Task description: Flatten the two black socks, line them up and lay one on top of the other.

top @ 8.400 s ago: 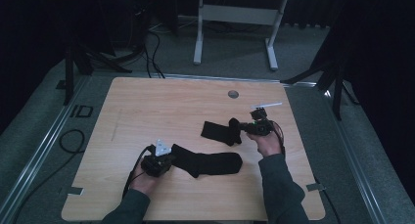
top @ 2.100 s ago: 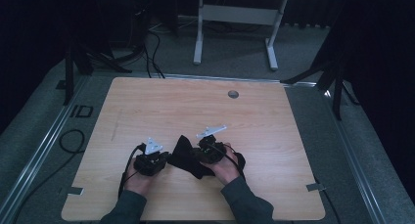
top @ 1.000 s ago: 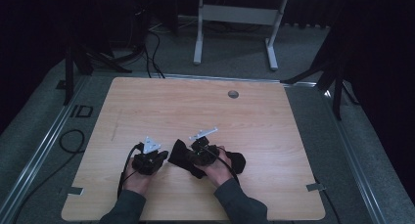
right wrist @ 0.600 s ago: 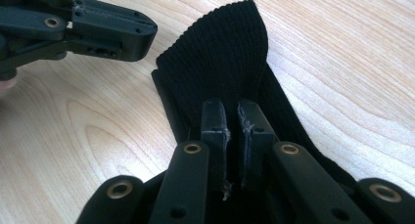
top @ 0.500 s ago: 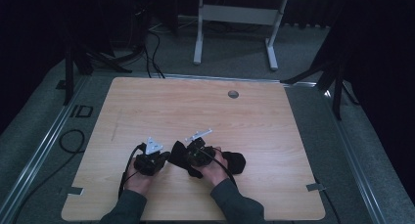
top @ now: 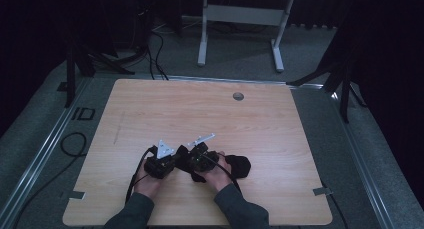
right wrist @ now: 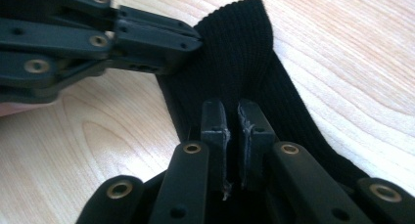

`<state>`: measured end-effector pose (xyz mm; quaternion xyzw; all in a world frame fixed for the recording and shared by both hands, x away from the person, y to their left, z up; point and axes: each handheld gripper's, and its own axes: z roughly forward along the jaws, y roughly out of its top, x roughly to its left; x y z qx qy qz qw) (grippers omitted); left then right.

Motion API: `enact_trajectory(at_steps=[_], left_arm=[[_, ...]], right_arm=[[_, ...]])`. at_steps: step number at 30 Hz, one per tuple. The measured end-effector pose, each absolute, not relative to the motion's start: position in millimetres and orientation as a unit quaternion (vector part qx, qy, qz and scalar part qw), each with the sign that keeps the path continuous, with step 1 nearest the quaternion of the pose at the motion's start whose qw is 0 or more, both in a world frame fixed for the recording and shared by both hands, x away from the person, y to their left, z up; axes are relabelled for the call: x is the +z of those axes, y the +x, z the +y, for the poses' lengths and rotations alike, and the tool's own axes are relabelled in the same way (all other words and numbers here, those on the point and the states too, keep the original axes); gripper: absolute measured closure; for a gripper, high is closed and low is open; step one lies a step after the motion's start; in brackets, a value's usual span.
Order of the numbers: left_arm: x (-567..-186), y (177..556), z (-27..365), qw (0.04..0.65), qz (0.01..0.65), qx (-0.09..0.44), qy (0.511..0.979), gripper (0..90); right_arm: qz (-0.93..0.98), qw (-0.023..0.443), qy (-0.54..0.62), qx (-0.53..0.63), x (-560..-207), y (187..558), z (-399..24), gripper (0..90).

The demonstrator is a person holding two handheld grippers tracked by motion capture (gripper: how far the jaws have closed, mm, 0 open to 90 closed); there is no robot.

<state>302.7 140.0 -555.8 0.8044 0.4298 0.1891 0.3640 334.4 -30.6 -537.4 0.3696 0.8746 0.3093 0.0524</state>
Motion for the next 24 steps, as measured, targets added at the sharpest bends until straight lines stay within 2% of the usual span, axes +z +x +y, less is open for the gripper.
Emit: enact_trajectory(at_steps=[4, 11, 24], left_arm=[[-556.8, 303.1, 137.8, 0.357, 0.43, 0.188, 0.807, 89.9], [-557.2, 303.6, 137.9, 0.358, 0.432, 0.181, 0.807, 90.0], [-557.0, 302.2, 137.0, 0.356, 0.431, 0.181, 0.809, 90.0]], right_arm=[[0.876, 0.048, 0.367, 0.309, -537.9, 334.7, -30.6, 81.6], [0.871, 0.05, 0.35, 0.34, -519.6, 330.3, -40.4, 69.3], [0.869, 0.072, 0.345, 0.346, -496.1, 330.3, -76.7, 63.3]])
